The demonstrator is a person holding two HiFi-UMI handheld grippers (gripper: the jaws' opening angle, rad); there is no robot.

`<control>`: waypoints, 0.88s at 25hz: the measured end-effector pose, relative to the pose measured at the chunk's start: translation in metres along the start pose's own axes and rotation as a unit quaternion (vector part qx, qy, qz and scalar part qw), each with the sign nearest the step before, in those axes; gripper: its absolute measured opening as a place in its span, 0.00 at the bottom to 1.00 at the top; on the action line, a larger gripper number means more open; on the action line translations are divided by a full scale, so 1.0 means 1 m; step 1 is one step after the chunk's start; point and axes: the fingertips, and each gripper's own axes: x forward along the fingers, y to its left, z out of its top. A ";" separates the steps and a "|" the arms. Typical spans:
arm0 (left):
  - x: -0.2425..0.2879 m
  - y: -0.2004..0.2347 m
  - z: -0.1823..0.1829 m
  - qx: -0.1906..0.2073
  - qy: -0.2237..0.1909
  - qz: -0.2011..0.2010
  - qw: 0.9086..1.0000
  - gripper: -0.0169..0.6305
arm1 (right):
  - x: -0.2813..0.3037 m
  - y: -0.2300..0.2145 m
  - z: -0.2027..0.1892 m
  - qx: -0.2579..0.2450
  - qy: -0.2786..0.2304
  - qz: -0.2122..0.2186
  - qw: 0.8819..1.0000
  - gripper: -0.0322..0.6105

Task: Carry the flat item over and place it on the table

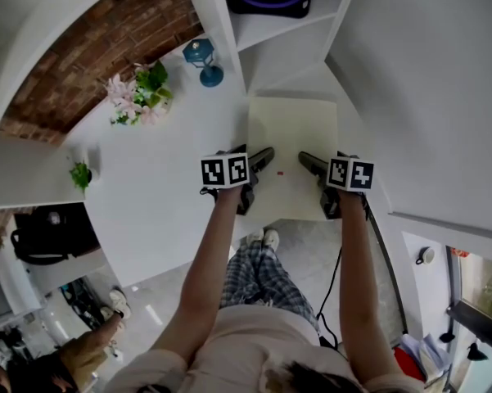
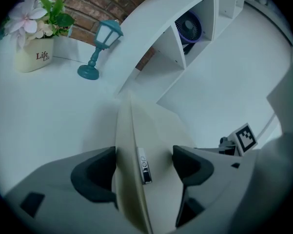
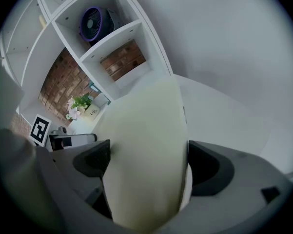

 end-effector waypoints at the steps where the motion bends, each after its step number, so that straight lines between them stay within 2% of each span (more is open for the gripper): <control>1: 0.000 0.000 0.000 0.001 -0.001 -0.001 1.000 0.57 | -0.001 0.000 0.000 0.001 -0.002 0.000 1.000 0.82; 9: -0.003 -0.001 0.003 0.016 -0.005 -0.002 1.000 0.57 | -0.004 0.001 0.002 0.001 -0.014 0.004 1.000 0.82; 14: -0.013 0.001 0.005 0.035 -0.011 0.010 0.999 0.57 | -0.016 0.001 0.006 -0.018 -0.032 -0.011 0.999 0.82; 18: -0.031 0.001 0.010 0.044 -0.034 0.016 0.998 0.57 | -0.039 0.001 0.014 -0.005 -0.069 -0.011 0.998 0.82; 22: -0.063 -0.009 0.026 0.085 -0.079 0.023 0.993 0.57 | -0.076 0.009 0.028 -0.011 -0.133 -0.007 0.991 0.80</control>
